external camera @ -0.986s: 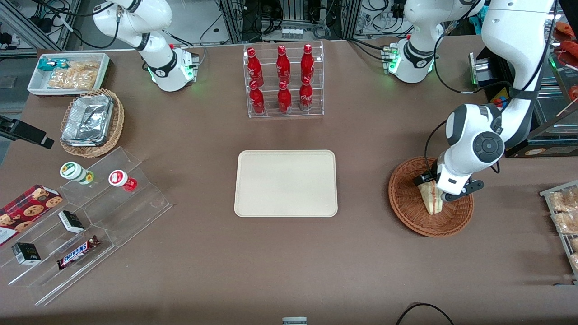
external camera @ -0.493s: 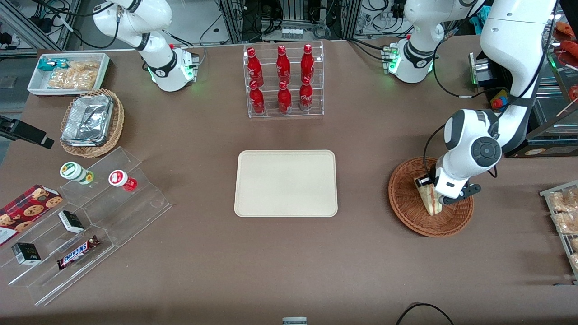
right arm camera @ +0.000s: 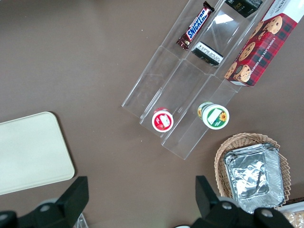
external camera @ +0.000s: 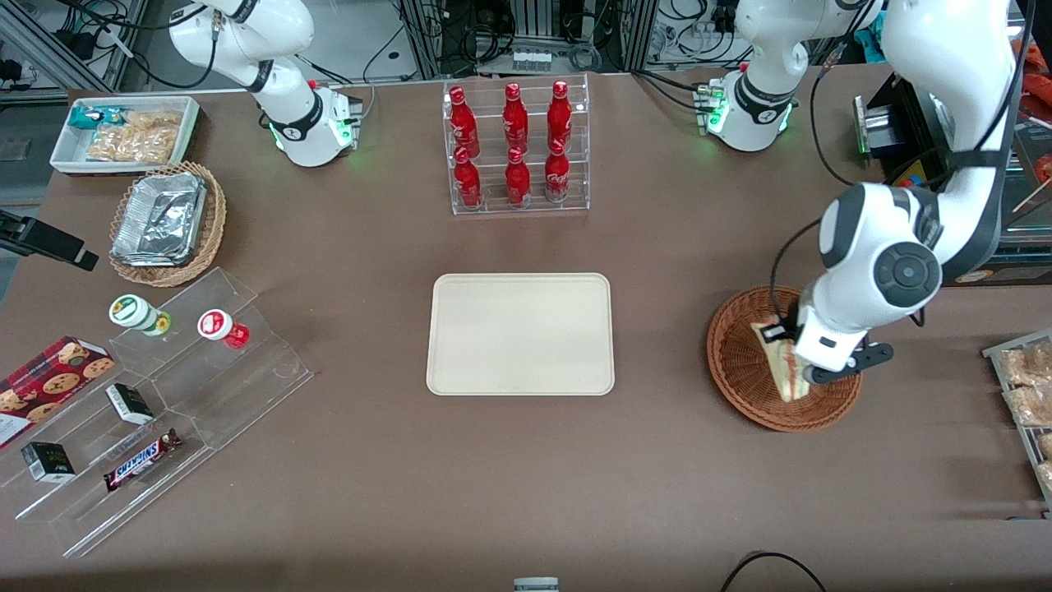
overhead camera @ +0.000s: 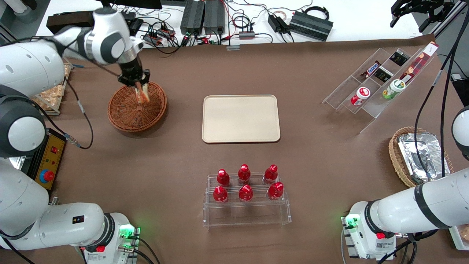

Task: Place sandwich from basket to tray
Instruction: 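Lift the sandwich and carry it over the beige tray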

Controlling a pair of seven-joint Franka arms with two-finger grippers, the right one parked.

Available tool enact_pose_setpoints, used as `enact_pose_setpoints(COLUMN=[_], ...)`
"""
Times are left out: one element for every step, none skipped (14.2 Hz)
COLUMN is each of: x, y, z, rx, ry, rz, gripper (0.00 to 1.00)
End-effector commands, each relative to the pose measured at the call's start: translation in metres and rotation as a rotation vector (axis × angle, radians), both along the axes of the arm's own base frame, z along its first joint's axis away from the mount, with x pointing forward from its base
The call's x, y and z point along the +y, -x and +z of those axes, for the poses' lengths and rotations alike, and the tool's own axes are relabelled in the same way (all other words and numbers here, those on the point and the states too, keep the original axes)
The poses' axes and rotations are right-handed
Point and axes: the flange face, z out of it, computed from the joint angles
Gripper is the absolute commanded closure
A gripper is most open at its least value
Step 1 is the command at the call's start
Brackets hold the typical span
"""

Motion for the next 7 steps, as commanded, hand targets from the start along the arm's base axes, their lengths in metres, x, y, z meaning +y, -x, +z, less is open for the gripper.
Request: enact_pose_setpoints(x=[-0.113,-0.148,-0.178,-0.208,-0.241,-0.284,-0.317], y=[0.028,0.045,0.061,0.076,0.088,0.097,0.1], z=[0.021,0.017,0.008,-0.001,-0.014,-0.027,-0.033], rx=[0.027,0.032,0.044,0.048,0.059,0.065,0.059], ry=[-0.014,-0.02,-0.027,-0.032,-0.032,-0.018,0.001], rz=[-0.069,-0.107,-0.125,-0.137,-0.151,-0.172,-0.167], gripper=[0.88,0.88,0.88,0.88,0.88,0.88,0.88])
